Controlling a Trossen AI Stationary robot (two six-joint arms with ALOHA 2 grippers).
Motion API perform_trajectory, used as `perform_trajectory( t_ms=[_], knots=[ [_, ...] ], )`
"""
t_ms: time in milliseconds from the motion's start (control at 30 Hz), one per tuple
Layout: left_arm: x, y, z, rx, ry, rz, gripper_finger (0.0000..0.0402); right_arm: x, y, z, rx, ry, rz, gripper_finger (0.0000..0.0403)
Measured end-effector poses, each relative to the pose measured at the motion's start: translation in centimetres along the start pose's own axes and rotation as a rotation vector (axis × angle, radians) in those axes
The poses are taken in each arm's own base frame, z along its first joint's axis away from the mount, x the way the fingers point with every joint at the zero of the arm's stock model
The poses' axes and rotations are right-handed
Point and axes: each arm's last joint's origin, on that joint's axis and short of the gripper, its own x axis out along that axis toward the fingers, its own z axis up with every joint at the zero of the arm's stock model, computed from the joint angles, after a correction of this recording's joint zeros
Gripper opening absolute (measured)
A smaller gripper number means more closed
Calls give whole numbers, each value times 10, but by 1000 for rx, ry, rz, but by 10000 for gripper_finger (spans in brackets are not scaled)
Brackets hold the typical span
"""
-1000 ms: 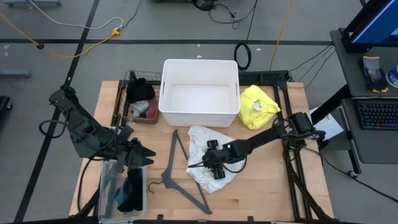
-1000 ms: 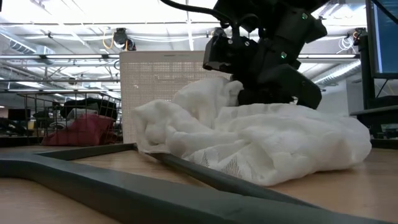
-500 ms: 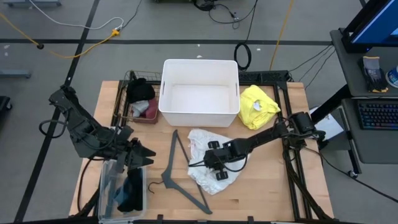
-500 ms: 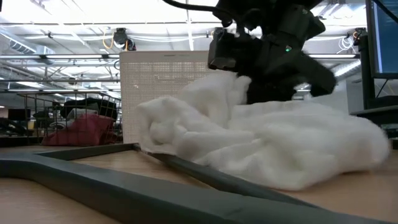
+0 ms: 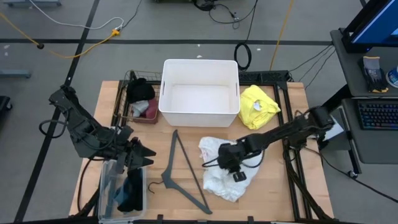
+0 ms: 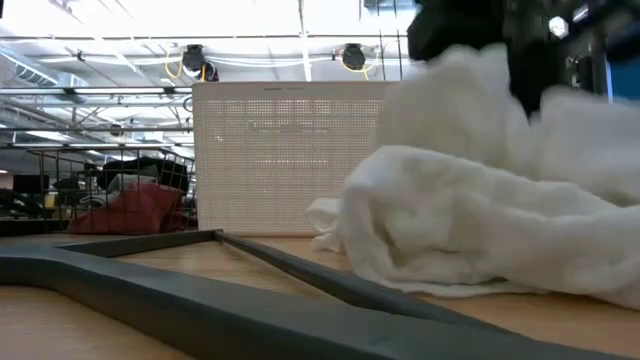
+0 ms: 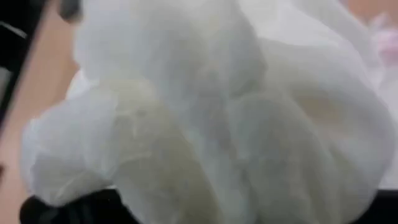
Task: Pick & Place Cloths
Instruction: Put the white shirt into the white bin
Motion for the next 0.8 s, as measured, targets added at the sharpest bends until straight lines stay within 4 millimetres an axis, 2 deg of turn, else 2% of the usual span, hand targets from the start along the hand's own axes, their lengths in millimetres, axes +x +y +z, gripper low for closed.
perform_trajectory(
  t_ms=[300,533,800],
  knots=[
    [0,0,0,18,0,0,310,-57,15,8,20,-181,32,66],
    [0,0,0,19,0,0,310,-103,25,6,65,-335,51,66],
    [0,0,0,21,0,1,310,-157,38,10,37,-636,103,65]
  ],
)
